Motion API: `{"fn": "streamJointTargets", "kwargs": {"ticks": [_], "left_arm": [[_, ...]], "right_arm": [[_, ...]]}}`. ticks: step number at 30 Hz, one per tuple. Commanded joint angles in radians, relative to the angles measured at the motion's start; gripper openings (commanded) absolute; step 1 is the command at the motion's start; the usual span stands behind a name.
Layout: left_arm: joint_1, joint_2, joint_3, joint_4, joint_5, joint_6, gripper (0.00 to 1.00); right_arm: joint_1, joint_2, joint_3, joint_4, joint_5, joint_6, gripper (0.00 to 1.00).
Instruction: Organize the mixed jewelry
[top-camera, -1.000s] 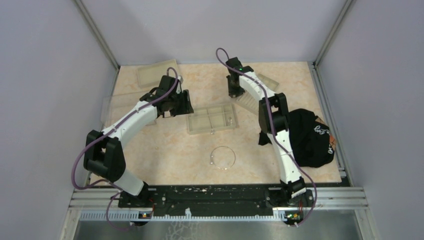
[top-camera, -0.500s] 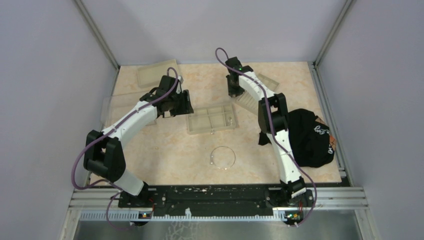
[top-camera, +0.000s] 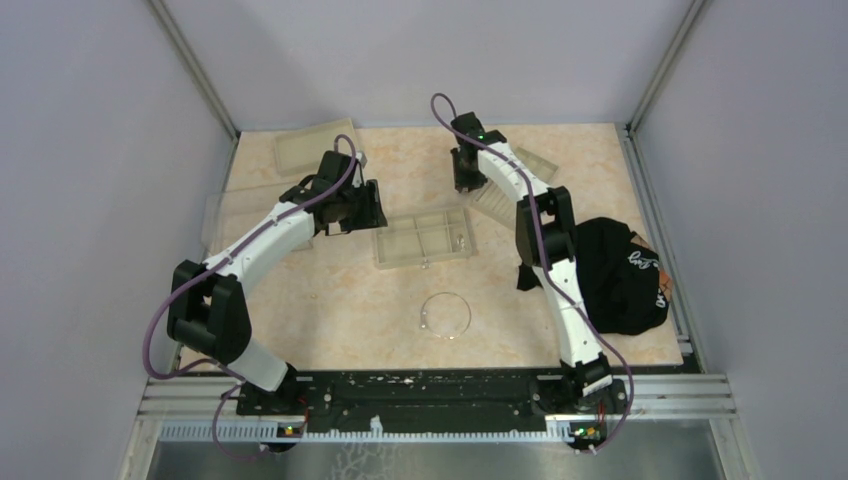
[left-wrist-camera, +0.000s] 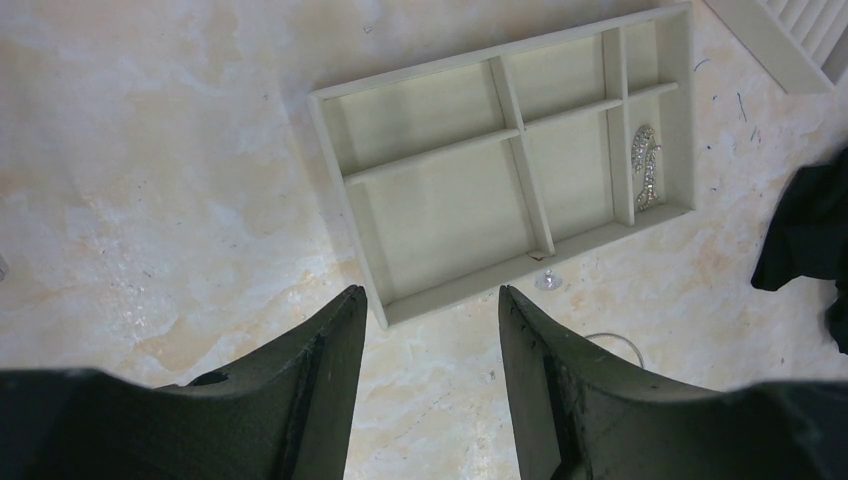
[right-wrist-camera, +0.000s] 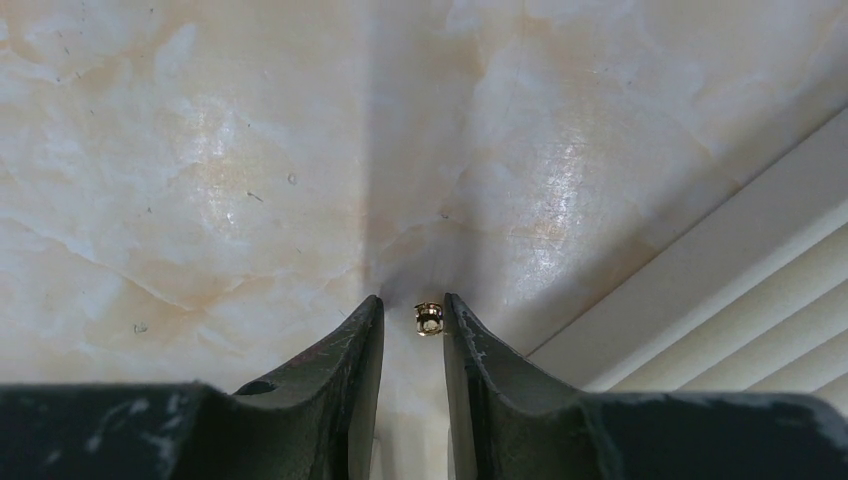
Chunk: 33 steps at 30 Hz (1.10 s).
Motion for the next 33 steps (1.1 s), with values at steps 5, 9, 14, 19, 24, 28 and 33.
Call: {"fn": "streamJointTargets", "kwargs": {"ticks": [5, 9, 14, 19, 24, 28, 33], "left_arm": [[0.004, -0.026, -0.010, 0.009, 0.007, 0.005, 0.58], [0.004, -0.024, -0.011, 0.011, 0.010, 0.002, 0.58], [0.003, -0.027, -0.014, 0.011, 0.012, 0.000, 0.57], [0.004, -0.035, -0.021, 0.012, 0.011, -0.005, 0.57], [0.004, -0.038, -0.021, 0.013, 0.012, -0.006, 0.57], [0.003, -0.040, -0.020, 0.012, 0.012, -0.006, 0.57], [0.004, -0.045, -0.022, 0.012, 0.012, -0.006, 0.57]], "right_arm": [[0.016, 0.025, -0.007, -0.025, 0.080, 0.003, 0.27], [0.023, 0.024, -0.027, -0.020, 0.097, 0.003, 0.25], [0.026, 0.025, -0.029, -0.023, 0.105, 0.006, 0.18], [0.026, 0.018, -0.028, -0.021, 0.107, 0.013, 0.14], [0.026, 0.006, -0.028, -0.023, 0.100, 0.016, 0.09], [0.026, -0.029, -0.034, -0.019, 0.087, 0.026, 0.08], [0.026, -0.103, -0.082, 0.013, 0.079, 0.037, 0.07]]}}
